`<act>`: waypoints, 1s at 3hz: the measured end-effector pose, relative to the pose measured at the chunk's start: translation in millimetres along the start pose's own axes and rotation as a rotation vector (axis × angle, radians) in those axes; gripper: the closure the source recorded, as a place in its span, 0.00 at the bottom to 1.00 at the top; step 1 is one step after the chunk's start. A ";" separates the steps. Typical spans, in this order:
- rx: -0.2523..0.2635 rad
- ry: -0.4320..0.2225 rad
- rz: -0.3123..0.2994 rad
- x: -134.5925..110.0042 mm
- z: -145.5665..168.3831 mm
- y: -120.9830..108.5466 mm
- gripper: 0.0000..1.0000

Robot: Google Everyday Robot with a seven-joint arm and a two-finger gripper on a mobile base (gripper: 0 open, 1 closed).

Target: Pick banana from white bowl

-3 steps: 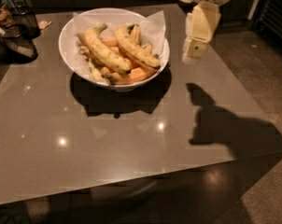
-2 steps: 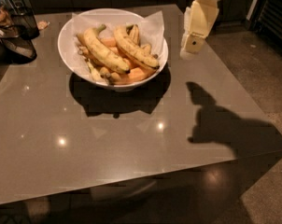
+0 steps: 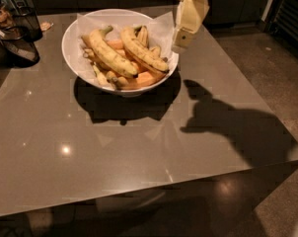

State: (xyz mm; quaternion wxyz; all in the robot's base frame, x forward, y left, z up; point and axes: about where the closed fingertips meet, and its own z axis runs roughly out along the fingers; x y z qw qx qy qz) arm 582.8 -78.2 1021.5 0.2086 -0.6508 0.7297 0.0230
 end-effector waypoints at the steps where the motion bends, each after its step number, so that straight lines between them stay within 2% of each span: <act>1: -0.023 0.002 0.015 -15.1 15.9 -18.6 0.26; 2: -0.029 -0.004 0.027 -27.4 30.2 -36.3 0.46; 3: -0.041 0.003 0.037 -35.6 50.3 -50.3 0.43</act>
Offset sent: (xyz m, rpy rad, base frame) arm 0.0403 0.0225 -0.0169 -0.0588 0.1806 -0.0035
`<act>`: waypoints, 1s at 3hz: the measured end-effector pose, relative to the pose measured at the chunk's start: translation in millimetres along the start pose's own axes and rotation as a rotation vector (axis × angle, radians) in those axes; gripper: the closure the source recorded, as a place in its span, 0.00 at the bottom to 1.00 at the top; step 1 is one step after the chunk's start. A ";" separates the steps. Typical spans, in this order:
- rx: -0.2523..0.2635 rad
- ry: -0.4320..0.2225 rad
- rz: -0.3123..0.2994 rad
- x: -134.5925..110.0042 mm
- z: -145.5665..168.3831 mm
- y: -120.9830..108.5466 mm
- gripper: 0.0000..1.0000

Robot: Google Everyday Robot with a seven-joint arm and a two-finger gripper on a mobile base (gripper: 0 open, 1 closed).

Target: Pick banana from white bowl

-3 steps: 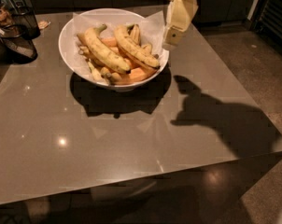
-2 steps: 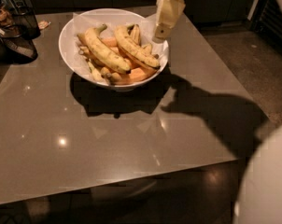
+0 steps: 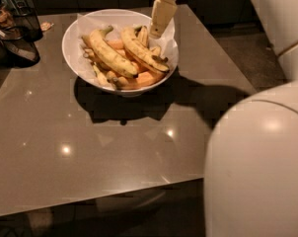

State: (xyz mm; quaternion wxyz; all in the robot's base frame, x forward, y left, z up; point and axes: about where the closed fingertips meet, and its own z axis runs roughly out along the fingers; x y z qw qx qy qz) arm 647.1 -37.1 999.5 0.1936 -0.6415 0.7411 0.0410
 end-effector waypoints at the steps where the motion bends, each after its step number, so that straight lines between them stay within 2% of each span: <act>1: -0.021 0.016 0.005 -7.3 22.5 -8.8 0.37; 2: -0.066 0.025 0.017 -12.5 44.9 -7.2 0.35; 3: -0.115 0.019 0.064 -9.2 54.9 2.4 0.31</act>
Offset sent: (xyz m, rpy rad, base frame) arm -0.0303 0.0028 -0.0588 -0.1455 0.3412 0.0420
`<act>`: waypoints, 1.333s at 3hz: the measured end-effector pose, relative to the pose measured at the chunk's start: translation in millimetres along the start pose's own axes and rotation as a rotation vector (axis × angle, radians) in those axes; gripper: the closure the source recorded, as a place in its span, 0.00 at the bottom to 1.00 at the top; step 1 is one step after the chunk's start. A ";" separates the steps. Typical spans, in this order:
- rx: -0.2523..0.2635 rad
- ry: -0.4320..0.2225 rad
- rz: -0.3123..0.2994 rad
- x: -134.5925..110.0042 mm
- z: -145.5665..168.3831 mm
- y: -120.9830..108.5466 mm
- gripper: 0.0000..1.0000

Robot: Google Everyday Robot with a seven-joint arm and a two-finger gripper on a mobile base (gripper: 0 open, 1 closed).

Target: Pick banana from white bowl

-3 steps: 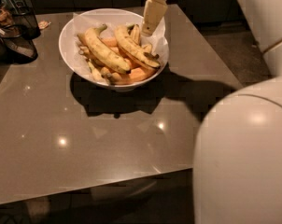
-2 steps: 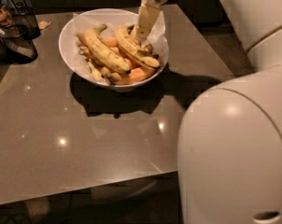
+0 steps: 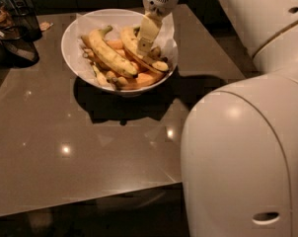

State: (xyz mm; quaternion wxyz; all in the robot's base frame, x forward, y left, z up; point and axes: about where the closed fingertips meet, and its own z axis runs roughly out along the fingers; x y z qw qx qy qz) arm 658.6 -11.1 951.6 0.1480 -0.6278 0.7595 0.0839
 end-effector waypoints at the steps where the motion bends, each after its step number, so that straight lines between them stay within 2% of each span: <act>1: -0.042 -0.011 0.062 8.7 -1.1 14.7 0.28; 2: -0.062 -0.016 0.103 6.6 -1.1 21.4 0.28; 3: -0.065 -0.015 0.121 1.4 0.2 20.5 0.23; 4: -0.066 -0.008 0.129 -1.4 4.2 16.6 0.24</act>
Offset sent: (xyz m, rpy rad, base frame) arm -0.0767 -0.0277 -0.0007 -0.0579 0.2855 -0.0711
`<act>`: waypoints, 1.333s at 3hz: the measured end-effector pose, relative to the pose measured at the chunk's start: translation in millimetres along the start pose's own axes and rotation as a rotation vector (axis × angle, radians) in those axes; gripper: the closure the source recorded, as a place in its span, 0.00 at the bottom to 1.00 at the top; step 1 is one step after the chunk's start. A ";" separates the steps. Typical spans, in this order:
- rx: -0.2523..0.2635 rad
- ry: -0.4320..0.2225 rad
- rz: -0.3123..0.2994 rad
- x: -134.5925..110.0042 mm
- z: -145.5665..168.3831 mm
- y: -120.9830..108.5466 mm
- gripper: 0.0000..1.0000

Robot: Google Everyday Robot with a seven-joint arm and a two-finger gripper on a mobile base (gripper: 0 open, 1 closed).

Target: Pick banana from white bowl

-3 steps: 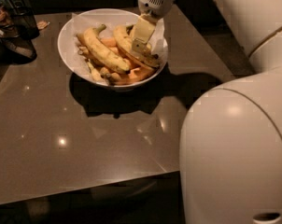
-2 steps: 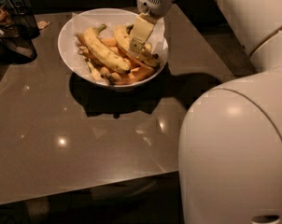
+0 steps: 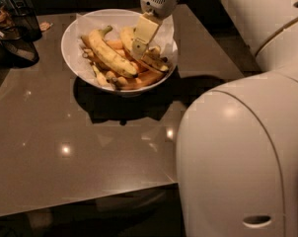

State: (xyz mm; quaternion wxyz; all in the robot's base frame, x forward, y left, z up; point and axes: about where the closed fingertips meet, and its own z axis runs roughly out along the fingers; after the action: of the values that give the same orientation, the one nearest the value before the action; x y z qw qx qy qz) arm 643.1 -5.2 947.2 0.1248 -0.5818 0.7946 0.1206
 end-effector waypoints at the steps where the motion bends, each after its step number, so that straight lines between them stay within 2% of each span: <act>1: -0.006 0.005 0.010 0.4 5.0 -4.7 0.26; 3: -0.028 0.015 0.030 2.4 20.4 -14.7 0.25; 4: -0.064 -0.001 0.034 -0.4 34.8 -19.5 0.44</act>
Offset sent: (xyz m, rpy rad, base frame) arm -0.0377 -0.0402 -0.0130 -0.1225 0.2336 0.0323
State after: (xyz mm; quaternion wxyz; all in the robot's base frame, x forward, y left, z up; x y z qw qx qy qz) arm 663.8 1.2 913.8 0.1046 -0.5721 0.7998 0.1487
